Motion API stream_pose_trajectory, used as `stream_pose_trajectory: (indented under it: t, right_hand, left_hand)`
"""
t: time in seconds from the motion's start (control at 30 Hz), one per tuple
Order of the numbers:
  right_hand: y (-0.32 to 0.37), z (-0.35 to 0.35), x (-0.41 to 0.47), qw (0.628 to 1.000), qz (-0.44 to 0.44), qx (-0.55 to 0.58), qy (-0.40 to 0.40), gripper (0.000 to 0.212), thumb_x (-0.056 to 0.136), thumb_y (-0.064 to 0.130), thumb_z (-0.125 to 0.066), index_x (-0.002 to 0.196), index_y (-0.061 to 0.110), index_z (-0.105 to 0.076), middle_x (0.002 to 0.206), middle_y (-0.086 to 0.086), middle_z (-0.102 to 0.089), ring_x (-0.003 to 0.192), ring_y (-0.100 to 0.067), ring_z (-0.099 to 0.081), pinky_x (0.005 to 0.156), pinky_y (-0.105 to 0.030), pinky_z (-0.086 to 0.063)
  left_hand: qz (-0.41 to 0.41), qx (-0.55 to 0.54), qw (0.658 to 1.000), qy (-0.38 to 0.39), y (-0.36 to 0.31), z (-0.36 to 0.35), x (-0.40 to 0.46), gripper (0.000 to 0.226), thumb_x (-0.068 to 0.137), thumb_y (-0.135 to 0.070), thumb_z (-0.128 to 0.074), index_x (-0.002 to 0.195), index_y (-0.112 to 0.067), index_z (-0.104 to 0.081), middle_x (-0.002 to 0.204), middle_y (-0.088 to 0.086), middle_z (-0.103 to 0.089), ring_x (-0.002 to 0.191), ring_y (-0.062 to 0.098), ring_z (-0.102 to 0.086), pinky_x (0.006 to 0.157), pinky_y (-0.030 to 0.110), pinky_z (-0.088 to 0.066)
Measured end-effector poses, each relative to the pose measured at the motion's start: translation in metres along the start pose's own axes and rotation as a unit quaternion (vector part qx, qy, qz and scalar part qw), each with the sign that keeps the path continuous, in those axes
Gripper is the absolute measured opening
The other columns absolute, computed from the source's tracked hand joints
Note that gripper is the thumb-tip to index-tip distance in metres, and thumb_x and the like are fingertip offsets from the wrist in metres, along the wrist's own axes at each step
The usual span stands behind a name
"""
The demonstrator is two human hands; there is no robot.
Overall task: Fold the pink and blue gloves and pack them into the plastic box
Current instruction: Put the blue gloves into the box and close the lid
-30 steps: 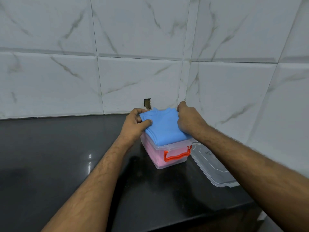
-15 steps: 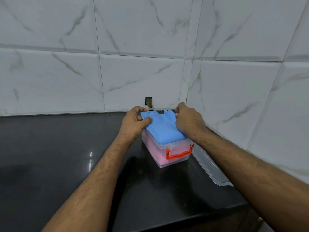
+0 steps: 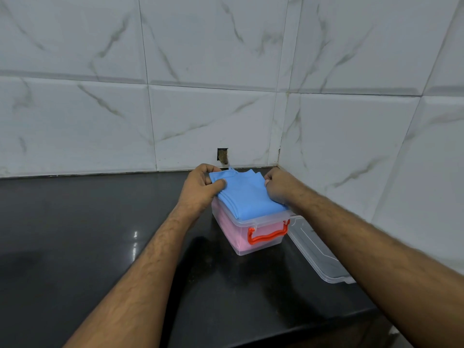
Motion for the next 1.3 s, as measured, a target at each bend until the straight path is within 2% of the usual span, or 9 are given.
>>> stream_pose_trajectory:
  t: [0.27, 0.4, 0.63, 0.87, 0.93, 1.0, 1.07, 1.17, 1.3]
  right_hand:
    - [0.002, -0.013, -0.006, 0.994, -0.058, 0.016, 0.090, 0.034, 0.105, 0.009, -0.043, 0.136, 0.000, -0.051, 0.109, -0.012, -0.058, 0.078, -0.020, -0.057, 0.057, -0.027, -0.046]
    - [0.008, -0.016, -0.007, 0.988, -0.078, -0.059, 0.121, 0.035, 0.101, 0.007, -0.049, 0.135, 0.001, -0.055, 0.124, -0.015, -0.062, 0.110, -0.027, -0.063, 0.084, -0.033, -0.052]
    - [0.001, -0.023, -0.005, 0.984, -0.081, -0.156, 0.018, 0.038, 0.104, 0.025, -0.042, 0.139, 0.010, -0.044, 0.133, -0.011, -0.059, 0.116, -0.029, -0.059, 0.078, -0.037, -0.042]
    - [0.000, -0.018, 0.001, 0.990, -0.059, -0.125, 0.009, 0.031, 0.101, 0.032, -0.054, 0.115, 0.006, -0.062, 0.077, -0.001, -0.053, 0.066, -0.014, -0.050, 0.054, -0.027, -0.036]
    - [0.000, -0.012, -0.003, 0.997, -0.037, -0.069, -0.024, 0.035, 0.099, 0.038, -0.057, 0.117, 0.008, -0.059, 0.087, -0.003, -0.058, 0.073, -0.016, -0.054, 0.057, -0.029, -0.040]
    - [0.003, -0.005, -0.010, 0.996, 0.013, -0.020, -0.085, 0.036, 0.098, 0.038, -0.059, 0.120, 0.010, -0.058, 0.113, -0.009, -0.058, 0.097, -0.024, -0.058, 0.078, -0.037, -0.051]
    - [0.012, 0.003, -0.023, 0.982, 0.097, -0.019, -0.164, 0.025, 0.098, 0.030, -0.060, 0.117, 0.013, -0.060, 0.118, -0.010, -0.055, 0.106, -0.026, -0.056, 0.091, -0.042, -0.052]
    - [0.025, 0.008, -0.047, 0.957, 0.201, 0.008, -0.208, 0.010, 0.102, 0.026, -0.055, 0.102, 0.018, -0.062, 0.103, 0.000, -0.056, 0.093, -0.015, -0.055, 0.084, -0.034, -0.051]
    - [0.043, 0.000, -0.078, 0.935, 0.333, 0.028, -0.120, 0.027, 0.105, 0.045, -0.043, 0.093, 0.024, -0.057, 0.092, 0.008, -0.054, 0.081, -0.006, -0.051, 0.071, -0.020, -0.038]
  left_hand:
    - [0.012, -0.018, 1.000, -0.006, 0.003, 0.001, 0.002, 0.022, 0.086, -0.005, -0.073, 0.105, -0.011, -0.065, 0.105, 0.014, -0.076, 0.101, 0.031, -0.074, 0.090, 0.044, -0.062]
    - [0.018, -0.023, 0.999, -0.021, 0.005, 0.002, 0.002, 0.023, 0.084, -0.006, -0.074, 0.104, -0.013, -0.065, 0.105, 0.014, -0.076, 0.100, 0.030, -0.074, 0.086, 0.041, -0.062]
    - [0.018, 0.003, 0.999, -0.038, 0.005, 0.001, 0.001, 0.020, 0.085, -0.009, -0.074, 0.101, -0.017, -0.064, 0.100, 0.007, -0.076, 0.096, 0.026, -0.074, 0.083, 0.039, -0.063]
    - [0.009, 0.049, 0.998, -0.031, -0.001, 0.001, -0.004, 0.019, 0.088, -0.017, -0.070, 0.104, -0.022, -0.061, 0.106, 0.004, -0.073, 0.099, 0.022, -0.072, 0.090, 0.049, -0.061]
    - [0.002, 0.063, 0.998, -0.029, -0.002, 0.001, -0.005, 0.017, 0.089, -0.018, -0.069, 0.103, -0.024, -0.061, 0.105, 0.002, -0.073, 0.098, 0.020, -0.072, 0.089, 0.048, -0.061]
    - [-0.002, 0.070, 0.997, -0.029, -0.004, 0.000, -0.005, 0.016, 0.088, -0.019, -0.068, 0.101, -0.025, -0.060, 0.104, 0.002, -0.073, 0.097, 0.019, -0.072, 0.089, 0.048, -0.061]
    - [-0.004, 0.078, 0.996, -0.032, -0.005, 0.000, -0.005, 0.016, 0.088, -0.019, -0.068, 0.099, -0.027, -0.060, 0.102, 0.003, -0.072, 0.096, 0.021, -0.072, 0.088, 0.049, -0.061]
    - [-0.007, 0.086, 0.996, -0.034, -0.008, 0.001, -0.007, 0.016, 0.088, -0.018, -0.068, 0.097, -0.028, -0.059, 0.102, 0.003, -0.072, 0.096, 0.021, -0.071, 0.087, 0.048, -0.061]
    - [-0.010, 0.079, 0.996, -0.027, -0.011, 0.000, -0.010, 0.016, 0.087, -0.016, -0.067, 0.101, -0.022, -0.059, 0.102, 0.011, -0.072, 0.096, 0.030, -0.072, 0.085, 0.051, -0.060]
Point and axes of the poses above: each hand's wrist, its own x-axis towards the middle knuckle, its own z-axis out of the back of the hand, y = z × x, the point moved 6 cm from there along x, towards the middle knuckle
